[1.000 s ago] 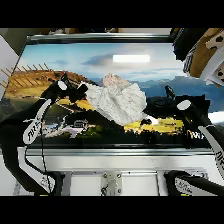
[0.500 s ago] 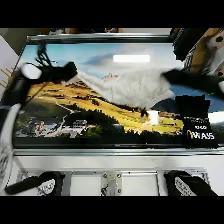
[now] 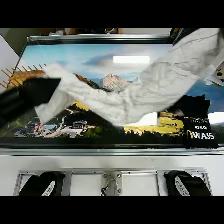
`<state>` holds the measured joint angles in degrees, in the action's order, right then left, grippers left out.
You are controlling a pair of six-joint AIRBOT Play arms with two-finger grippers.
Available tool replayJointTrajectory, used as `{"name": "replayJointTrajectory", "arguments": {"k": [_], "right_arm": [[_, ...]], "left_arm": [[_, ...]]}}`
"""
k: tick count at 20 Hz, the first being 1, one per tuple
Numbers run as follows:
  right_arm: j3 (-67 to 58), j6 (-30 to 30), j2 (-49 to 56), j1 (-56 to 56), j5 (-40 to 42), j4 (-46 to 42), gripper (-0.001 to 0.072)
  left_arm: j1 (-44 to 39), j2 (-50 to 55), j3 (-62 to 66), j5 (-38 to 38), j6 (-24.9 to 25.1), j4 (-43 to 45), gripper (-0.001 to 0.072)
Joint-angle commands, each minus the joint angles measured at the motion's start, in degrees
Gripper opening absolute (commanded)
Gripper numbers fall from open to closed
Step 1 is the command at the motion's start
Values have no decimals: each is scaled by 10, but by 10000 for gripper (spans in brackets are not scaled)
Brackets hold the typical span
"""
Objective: Fold the clothes and pants, and hang the long-sleeved shirts on hangers.
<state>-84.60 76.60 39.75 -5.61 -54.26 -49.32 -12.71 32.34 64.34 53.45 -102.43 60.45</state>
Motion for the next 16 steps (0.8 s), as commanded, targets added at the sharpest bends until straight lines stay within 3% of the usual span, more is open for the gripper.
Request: {"name": "replayJointTrajectory", "arguments": {"k": [1, 4, 7, 11, 12, 13, 14, 15, 16], "right_arm": [[-7, 49, 8, 0, 4, -10, 28], [-7, 90, 87, 5, -7, -12, 28], [-7, 120, 222, 42, 3, -44, 28], [-23, 100, 429, 74, 113, -54, 31], [-44, 84, 473, 76, 131, -38, 104], [-70, 69, 506, 75, 137, -12, 330], [-100, 56, 531, 72, 138, 8, 441], [-128, 52, 543, 68, 138, 16, 497], [-148, 38, 542, 61, 139, 16, 510]], "left_arm": [[-6, -60, -74, 33, -72, 0, 6], [-6, -13, -125, 72, -76, 0, 6], [-6, 102, -155, 42, -68, -2, 6], [-2, 342, -78, -42, 23, -6, 7], [8, 408, -29, -50, 28, -7, 7], [22, 466, 27, -49, 28, -10, 173], [41, 520, 93, -44, 28, -24, 567], [64, 560, 154, -31, 26, -50, 692], [88, 589, 210, -16, 26, -80, 692]]}}
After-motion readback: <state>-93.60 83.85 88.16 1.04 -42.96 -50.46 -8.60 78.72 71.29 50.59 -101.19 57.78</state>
